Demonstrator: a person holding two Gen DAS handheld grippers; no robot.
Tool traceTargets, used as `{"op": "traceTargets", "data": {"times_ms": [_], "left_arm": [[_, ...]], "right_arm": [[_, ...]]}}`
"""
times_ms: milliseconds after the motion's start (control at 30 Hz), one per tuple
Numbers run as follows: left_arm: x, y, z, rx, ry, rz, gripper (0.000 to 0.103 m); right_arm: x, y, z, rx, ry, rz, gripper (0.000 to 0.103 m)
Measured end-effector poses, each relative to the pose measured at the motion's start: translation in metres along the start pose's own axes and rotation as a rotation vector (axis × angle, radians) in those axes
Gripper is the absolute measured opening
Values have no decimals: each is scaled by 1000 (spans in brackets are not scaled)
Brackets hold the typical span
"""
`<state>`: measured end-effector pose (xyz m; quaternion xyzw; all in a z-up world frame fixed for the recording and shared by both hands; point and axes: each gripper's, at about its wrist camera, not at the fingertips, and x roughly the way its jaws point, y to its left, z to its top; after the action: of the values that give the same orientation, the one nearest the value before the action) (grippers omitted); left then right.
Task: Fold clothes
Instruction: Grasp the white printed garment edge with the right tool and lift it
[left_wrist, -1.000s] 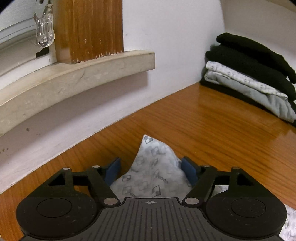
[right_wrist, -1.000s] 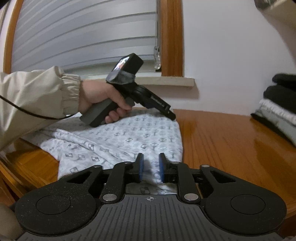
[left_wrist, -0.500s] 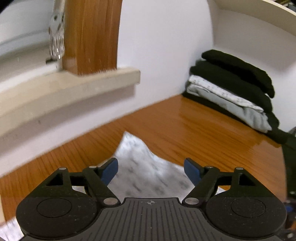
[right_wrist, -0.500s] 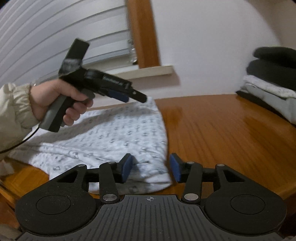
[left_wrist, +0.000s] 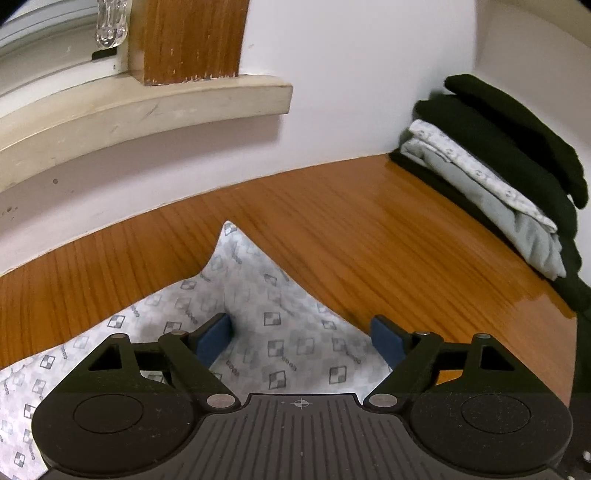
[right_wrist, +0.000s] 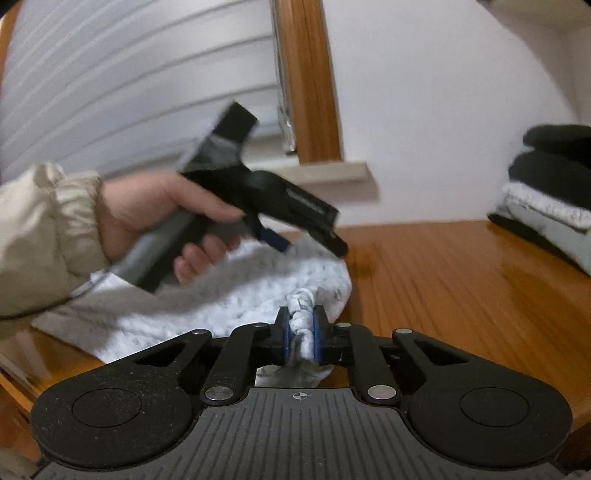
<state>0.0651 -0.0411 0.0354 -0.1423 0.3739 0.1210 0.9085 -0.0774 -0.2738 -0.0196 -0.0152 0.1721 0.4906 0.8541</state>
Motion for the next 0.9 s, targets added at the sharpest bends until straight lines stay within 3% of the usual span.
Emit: {"op": "traceTargets", "data": {"times_ms": [233,400,667,900], "left_arm": [[-3,0,1,-39,10,8,85],[-20,9,0,-80,14,-39,85],[-43,19,1,-118,13,-88,85],[-47,2,-2,3,39,-90,85]], "right_arm": [[-3,16,16,-59,-70,34,12],[-8,45,23,-198,-96,62,12],[-2,68,12,-307,-52,122,12],[-3,81,5,-382,-41,140,12]]}}
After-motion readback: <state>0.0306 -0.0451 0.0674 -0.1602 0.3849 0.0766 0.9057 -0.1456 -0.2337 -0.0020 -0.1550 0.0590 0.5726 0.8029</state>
